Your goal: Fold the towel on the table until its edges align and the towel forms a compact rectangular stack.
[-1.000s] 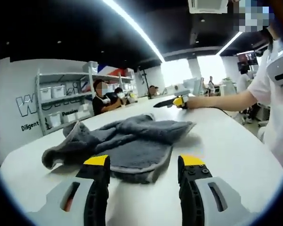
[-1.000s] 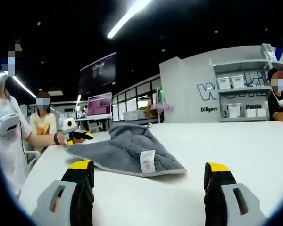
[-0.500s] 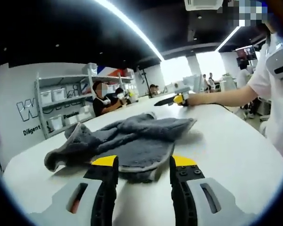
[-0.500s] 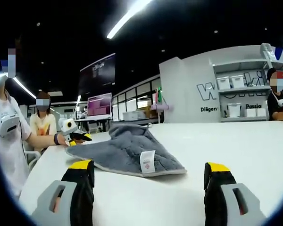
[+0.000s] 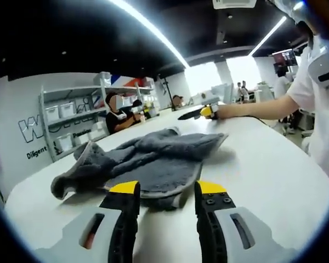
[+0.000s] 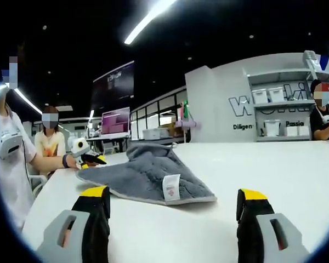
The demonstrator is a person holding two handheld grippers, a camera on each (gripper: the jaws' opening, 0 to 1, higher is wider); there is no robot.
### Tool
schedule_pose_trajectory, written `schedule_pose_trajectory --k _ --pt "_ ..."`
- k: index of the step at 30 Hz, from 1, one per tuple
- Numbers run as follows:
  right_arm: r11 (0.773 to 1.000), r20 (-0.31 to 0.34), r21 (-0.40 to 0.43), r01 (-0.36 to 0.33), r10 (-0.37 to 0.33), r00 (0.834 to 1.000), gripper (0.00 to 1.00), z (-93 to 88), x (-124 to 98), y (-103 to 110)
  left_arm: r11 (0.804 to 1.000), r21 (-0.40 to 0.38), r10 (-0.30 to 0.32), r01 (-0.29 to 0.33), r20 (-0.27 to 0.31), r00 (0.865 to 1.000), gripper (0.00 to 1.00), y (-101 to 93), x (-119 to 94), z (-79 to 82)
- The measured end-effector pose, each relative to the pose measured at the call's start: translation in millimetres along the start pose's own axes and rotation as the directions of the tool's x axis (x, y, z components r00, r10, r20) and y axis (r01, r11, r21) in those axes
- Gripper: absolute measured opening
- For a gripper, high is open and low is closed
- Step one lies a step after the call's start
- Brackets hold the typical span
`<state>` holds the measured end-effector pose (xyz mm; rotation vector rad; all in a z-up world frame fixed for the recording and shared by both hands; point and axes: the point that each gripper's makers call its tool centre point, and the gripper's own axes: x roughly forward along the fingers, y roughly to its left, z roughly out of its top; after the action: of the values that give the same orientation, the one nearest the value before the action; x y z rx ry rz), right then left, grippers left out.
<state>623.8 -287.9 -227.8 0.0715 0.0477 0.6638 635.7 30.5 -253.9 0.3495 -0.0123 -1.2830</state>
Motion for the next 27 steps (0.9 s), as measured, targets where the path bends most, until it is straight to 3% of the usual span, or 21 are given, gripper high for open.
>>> schedule_pose_trajectory --k 17,27 --pt "1.000 -0.018 -0.011 0.001 -0.001 1.000 0.97 -2.4 -0.9 -1.3 1.000 0.013 -0.018 0.018 -0.032 0.999 0.24 -7.9 0.1 -3.1" --pt "1.000 -0.029 -0.017 0.001 -0.001 1.000 0.96 -4.4 -0.7 -1.7 0.999 -0.022 -0.027 0.027 -0.017 0.999 0.15 -8.2 -1.0 -1.0"
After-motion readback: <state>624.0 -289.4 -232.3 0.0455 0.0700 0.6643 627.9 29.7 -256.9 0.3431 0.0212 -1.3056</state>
